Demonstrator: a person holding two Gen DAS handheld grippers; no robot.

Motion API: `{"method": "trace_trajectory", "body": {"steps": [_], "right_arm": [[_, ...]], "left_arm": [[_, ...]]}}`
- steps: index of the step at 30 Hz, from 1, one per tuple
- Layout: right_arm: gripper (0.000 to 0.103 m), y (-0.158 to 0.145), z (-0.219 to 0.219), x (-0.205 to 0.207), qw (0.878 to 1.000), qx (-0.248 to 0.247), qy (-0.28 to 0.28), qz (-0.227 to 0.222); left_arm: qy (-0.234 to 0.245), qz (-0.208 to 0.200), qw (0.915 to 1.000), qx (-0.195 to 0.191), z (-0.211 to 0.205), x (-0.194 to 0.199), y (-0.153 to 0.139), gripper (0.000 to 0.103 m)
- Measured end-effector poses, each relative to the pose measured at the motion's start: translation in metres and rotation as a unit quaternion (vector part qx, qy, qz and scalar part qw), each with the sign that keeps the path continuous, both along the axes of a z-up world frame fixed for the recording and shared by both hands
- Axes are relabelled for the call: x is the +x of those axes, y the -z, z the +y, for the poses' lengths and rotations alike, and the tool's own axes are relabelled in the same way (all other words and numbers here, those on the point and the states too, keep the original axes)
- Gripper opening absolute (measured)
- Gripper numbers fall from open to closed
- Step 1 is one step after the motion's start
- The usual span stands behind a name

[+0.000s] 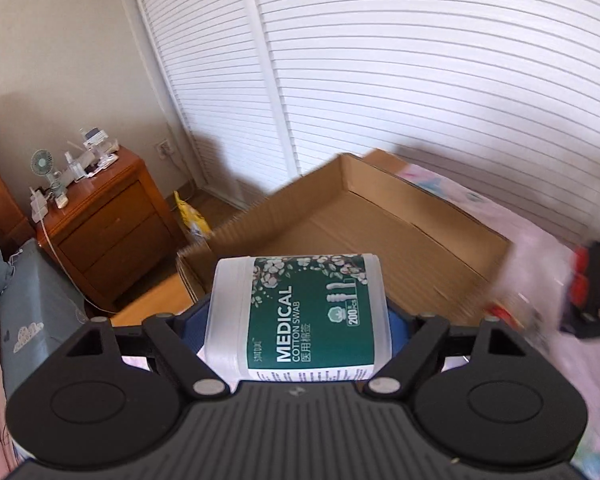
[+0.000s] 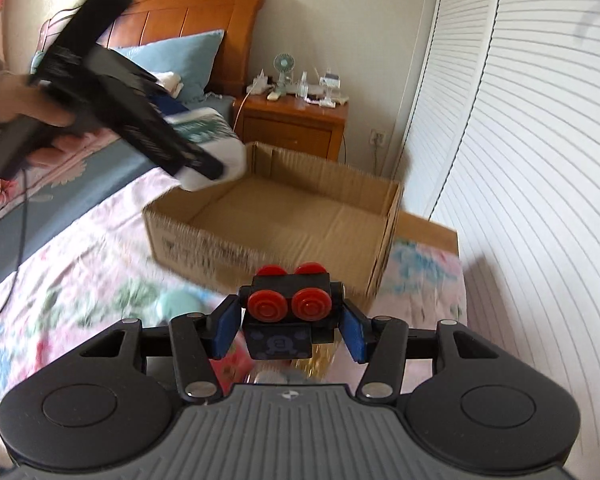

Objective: Organize rigid objects
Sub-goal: 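Carry both items over the box and open left tool to drop the container, then open right tool to drop the cube toy into the box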

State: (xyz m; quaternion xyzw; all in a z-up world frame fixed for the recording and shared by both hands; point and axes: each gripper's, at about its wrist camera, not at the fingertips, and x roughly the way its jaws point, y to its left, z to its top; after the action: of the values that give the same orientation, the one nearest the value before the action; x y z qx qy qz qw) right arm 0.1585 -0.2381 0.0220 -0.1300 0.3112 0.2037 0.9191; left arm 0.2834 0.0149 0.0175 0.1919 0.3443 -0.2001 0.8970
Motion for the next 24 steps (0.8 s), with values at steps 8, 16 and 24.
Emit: {"method": "trace_trajectory", "body": {"steps": [8,16,24], "right_arm": [[0.058,0.000,0.005,0.020,1.000,0.002,0.000,0.002],[0.058,0.001,0.010,0.033,1.000,0.001,0.002,0.013],[0.058,-0.015,0.026,0.063,1.000,0.000,-0.001,0.011]], "left_arm": [[-0.060,-0.002,0.9982,-0.003,0.003,0.045,0.026,0.089],[-0.042,-0.021,0.9985,-0.030,0.017,-0.005,0.016,0.099],[-0.057,-0.023,0.9931,-0.100,0.032,-0.083,0.017,0.102]]}}
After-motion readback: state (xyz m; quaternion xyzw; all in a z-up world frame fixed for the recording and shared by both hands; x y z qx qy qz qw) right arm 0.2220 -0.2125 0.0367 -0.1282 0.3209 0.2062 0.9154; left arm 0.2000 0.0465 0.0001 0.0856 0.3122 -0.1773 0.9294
